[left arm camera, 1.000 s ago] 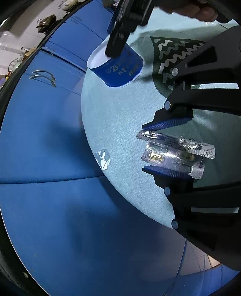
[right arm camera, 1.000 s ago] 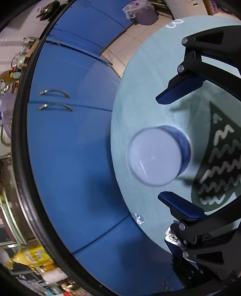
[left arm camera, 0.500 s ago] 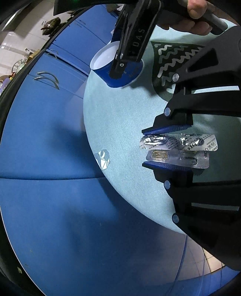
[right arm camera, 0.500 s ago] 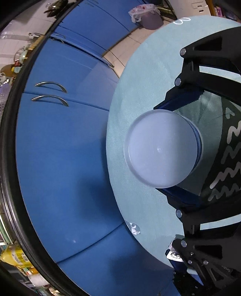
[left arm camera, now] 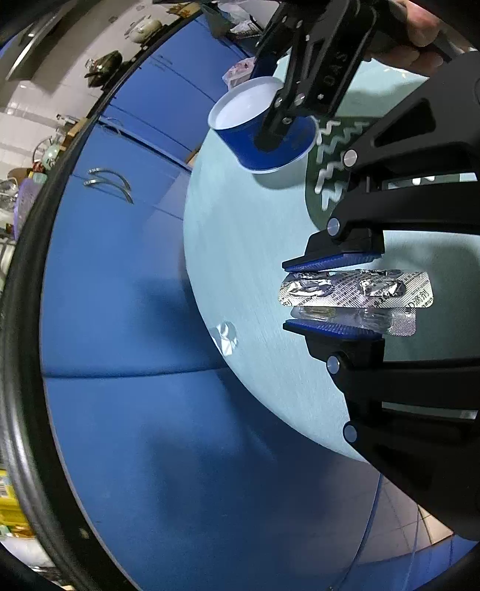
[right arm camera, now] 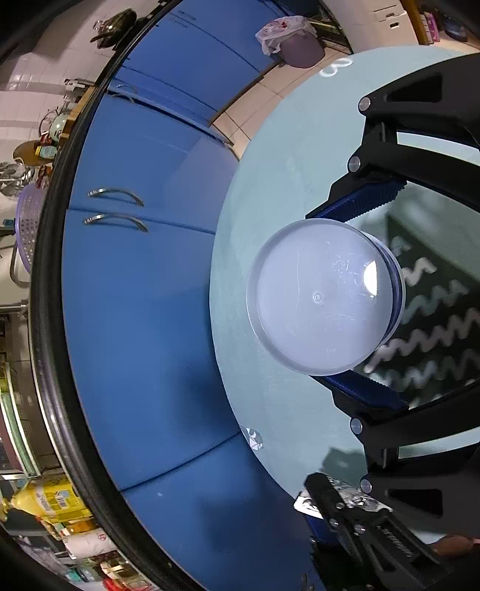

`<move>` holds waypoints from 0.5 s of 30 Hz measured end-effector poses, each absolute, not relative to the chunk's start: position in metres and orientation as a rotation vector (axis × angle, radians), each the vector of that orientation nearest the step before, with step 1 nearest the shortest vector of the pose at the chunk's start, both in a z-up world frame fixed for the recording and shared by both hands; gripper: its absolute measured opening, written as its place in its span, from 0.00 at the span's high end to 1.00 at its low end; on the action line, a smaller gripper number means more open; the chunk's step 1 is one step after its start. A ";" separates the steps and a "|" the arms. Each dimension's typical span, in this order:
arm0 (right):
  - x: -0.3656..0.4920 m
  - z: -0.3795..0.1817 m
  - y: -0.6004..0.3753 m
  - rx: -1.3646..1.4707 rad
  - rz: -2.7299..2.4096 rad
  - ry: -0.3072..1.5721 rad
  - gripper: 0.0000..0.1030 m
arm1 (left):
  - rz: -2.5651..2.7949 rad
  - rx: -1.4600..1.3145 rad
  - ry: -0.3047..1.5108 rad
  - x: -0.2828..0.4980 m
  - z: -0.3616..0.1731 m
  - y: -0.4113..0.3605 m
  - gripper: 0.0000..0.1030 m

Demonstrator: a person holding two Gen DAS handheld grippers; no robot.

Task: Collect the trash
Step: 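Carry the blister packs and blue tin in both grippers over the black bin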

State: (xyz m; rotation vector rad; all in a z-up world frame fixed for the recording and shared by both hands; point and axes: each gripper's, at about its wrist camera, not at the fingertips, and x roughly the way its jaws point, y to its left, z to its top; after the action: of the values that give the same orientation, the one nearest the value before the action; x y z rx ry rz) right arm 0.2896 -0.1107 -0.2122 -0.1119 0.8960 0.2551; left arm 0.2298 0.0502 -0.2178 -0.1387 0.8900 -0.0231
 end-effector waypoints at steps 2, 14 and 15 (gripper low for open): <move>0.280 -0.207 -0.119 -0.107 0.242 0.885 0.29 | -0.031 -0.132 0.884 0.227 -0.214 0.046 0.74; 0.226 -0.172 -0.174 -0.076 0.175 0.831 0.29 | -0.079 -0.084 0.838 0.206 -0.182 0.006 0.74; 0.221 -0.170 -0.178 -0.073 0.171 0.827 0.29 | -0.083 -0.080 0.835 0.204 -0.180 0.002 0.74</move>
State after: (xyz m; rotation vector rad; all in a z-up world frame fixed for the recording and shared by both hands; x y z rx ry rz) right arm 0.2215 -0.1779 -0.1702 -0.0732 0.8269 0.1712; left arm 0.2045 0.0024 -0.1801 -0.0797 0.8350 -0.0827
